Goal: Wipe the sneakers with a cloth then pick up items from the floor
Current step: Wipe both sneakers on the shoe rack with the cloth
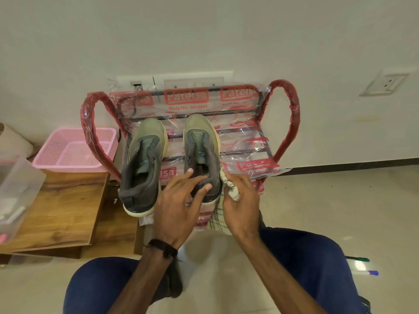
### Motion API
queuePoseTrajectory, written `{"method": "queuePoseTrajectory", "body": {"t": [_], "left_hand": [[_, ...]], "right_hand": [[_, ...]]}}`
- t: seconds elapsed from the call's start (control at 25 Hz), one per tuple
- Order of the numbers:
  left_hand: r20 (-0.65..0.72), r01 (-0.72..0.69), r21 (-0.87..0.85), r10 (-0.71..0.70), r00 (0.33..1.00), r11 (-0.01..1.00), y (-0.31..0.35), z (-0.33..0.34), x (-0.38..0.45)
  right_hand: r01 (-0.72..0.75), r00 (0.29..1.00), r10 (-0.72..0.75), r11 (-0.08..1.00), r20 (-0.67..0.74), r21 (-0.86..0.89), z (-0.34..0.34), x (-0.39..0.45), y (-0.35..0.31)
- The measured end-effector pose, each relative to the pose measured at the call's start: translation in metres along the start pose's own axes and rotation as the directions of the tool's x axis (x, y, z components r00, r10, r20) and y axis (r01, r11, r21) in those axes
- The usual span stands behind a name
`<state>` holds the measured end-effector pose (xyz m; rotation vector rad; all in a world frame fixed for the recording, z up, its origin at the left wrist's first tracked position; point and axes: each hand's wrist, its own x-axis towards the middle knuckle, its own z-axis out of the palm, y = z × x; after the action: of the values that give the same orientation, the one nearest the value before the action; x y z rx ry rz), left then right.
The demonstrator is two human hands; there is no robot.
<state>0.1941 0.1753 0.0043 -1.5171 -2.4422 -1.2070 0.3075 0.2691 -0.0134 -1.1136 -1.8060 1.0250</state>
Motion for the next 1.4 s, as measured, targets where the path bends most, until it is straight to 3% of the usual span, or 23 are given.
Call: {"method": "queuePoseTrajectory", "body": {"t": [0.12,0.36,0.44,0.56,0.68,0.8,0.96,1.16,1.32,1.4], "left_hand": [[-0.047,0.087,-0.069,-0.090,0.995,0.994,0.008,0.003,0.004],[-0.104,0.107,-0.043,-0.111,0.988,0.993,0.006,0.008,0.007],[-0.092,0.088,-0.059,-0.094,0.991,0.994,0.005,0.008,0.006],[-0.096,0.051,-0.093,-0.060,0.994,0.994,0.008,0.010,0.003],[-0.129,0.061,-0.128,-0.078,0.989,0.990,0.016,0.017,0.007],[-0.134,0.089,-0.168,-0.112,0.985,0.982,0.027,0.025,0.010],[-0.115,0.108,-0.159,-0.128,0.985,0.981,0.035,0.031,0.009],[0.050,0.132,-0.145,-0.126,0.991,0.981,0.032,0.007,0.004],[-0.128,0.140,0.027,-0.135,0.983,0.990,0.003,-0.050,0.008],[-0.102,0.247,0.162,-0.233,0.967,0.955,-0.014,-0.075,0.017]], "right_hand": [[0.033,0.999,-0.034,0.999,-0.043,-0.031,0.013,-0.019,-0.005],[0.263,0.964,-0.252,0.948,0.085,-0.182,0.005,-0.052,0.006],[0.150,0.986,-0.144,0.986,0.087,-0.069,-0.005,-0.045,0.007],[-0.179,0.984,0.180,0.980,-0.002,0.093,-0.014,-0.026,0.007],[-0.288,0.958,0.285,0.945,0.040,0.156,-0.012,-0.013,0.002],[-0.317,0.948,0.317,0.918,0.038,0.239,-0.013,-0.005,0.000],[-0.306,0.952,0.301,0.933,0.053,0.189,-0.016,-0.003,0.004],[-0.318,0.946,0.324,0.928,0.004,0.194,-0.020,-0.008,0.011],[-0.338,0.919,0.374,0.909,-0.122,0.243,-0.039,-0.009,0.002],[-0.285,0.943,0.315,0.932,-0.111,0.225,-0.049,0.005,-0.005]]}}
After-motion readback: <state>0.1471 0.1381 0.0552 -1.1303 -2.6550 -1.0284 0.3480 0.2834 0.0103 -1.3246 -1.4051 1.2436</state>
